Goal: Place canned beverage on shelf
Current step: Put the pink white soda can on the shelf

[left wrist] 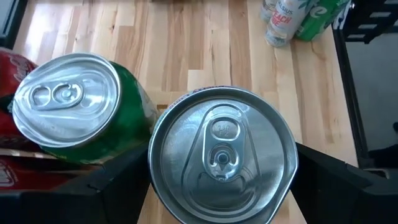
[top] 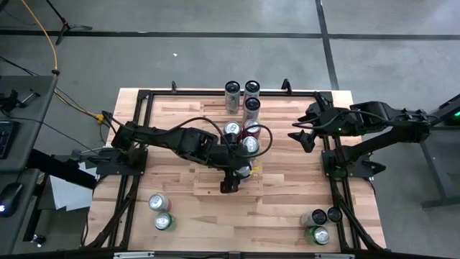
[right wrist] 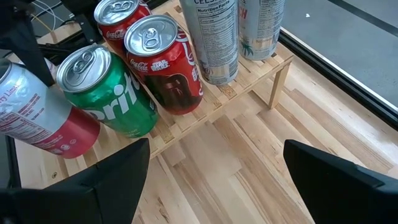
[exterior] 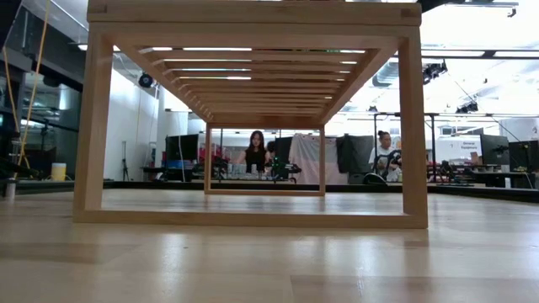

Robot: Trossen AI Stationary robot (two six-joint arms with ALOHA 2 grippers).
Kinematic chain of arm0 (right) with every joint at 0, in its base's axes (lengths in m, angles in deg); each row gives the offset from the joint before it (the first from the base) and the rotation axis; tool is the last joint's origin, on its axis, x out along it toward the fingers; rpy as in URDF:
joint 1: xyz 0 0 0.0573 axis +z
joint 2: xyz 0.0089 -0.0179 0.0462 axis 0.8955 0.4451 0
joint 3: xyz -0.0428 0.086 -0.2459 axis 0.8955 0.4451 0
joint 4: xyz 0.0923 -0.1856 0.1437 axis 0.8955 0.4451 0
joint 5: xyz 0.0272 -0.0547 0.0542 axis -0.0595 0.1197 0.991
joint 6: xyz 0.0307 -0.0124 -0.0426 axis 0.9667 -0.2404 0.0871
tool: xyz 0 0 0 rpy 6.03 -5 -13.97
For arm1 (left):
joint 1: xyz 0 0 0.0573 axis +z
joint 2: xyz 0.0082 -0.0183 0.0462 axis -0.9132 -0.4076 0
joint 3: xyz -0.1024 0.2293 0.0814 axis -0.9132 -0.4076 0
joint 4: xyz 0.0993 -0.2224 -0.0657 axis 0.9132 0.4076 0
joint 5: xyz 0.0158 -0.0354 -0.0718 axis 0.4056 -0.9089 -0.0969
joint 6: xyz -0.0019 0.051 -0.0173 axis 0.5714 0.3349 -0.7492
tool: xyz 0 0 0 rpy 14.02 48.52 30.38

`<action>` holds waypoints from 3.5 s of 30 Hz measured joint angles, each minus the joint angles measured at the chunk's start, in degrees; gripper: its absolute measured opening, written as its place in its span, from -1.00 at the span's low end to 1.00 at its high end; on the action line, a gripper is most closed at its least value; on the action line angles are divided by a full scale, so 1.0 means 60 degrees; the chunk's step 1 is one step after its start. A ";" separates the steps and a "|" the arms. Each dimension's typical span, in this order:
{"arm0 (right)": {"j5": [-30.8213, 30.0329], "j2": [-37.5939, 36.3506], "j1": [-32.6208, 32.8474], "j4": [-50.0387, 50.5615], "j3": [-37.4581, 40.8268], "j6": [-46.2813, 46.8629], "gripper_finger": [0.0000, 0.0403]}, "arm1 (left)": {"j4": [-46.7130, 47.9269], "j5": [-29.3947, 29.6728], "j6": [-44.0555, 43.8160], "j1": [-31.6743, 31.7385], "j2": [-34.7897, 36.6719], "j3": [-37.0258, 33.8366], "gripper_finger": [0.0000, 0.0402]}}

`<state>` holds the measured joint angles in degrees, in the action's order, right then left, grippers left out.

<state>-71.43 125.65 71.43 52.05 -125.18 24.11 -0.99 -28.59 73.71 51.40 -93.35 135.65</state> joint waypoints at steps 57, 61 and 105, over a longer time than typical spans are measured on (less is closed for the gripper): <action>-0.0246 0.6099 0.2537 -0.0278 -0.5215 -0.0627 0.76 | 0.2870 0.5489 -0.2638 -0.0474 0.5335 -0.1635 0.74; -0.1757 0.7193 0.2909 0.0383 -0.6721 0.0945 0.76 | 0.1862 0.4625 -0.1759 -0.0230 0.6357 -0.2823 0.74; -0.4543 0.9953 0.3446 0.1913 -0.9584 0.1544 0.76 | 0.1281 0.2643 -0.1714 0.0109 0.7195 -0.3554 0.74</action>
<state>-98.69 185.36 92.10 63.53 -182.68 33.38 6.69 -12.73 63.42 52.06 -50.19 114.32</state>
